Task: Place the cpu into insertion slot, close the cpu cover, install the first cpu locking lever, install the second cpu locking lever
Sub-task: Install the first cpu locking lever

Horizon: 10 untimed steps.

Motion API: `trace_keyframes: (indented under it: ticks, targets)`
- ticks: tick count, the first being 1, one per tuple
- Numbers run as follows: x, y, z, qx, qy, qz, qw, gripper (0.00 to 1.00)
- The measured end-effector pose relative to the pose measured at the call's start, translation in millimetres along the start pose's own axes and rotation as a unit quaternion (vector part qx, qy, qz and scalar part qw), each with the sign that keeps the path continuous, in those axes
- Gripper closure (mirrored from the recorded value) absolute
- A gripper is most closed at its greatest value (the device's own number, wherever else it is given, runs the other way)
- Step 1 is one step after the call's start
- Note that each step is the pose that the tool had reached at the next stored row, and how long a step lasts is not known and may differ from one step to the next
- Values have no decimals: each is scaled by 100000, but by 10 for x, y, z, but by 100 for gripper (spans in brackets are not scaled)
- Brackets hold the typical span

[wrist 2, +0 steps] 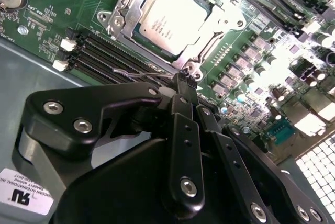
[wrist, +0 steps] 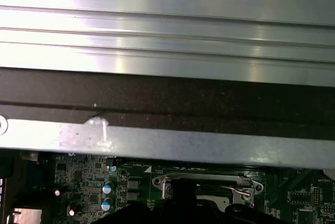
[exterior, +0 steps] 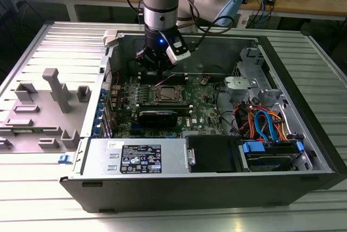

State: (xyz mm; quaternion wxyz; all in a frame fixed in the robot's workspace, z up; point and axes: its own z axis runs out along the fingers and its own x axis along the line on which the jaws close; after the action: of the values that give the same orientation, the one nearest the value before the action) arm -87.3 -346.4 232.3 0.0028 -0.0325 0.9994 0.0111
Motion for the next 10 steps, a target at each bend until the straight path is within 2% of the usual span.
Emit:
trace_keyframes:
  ticks: [10]
  targets:
    - [-48,39,44,8,16,-248,100000,89]
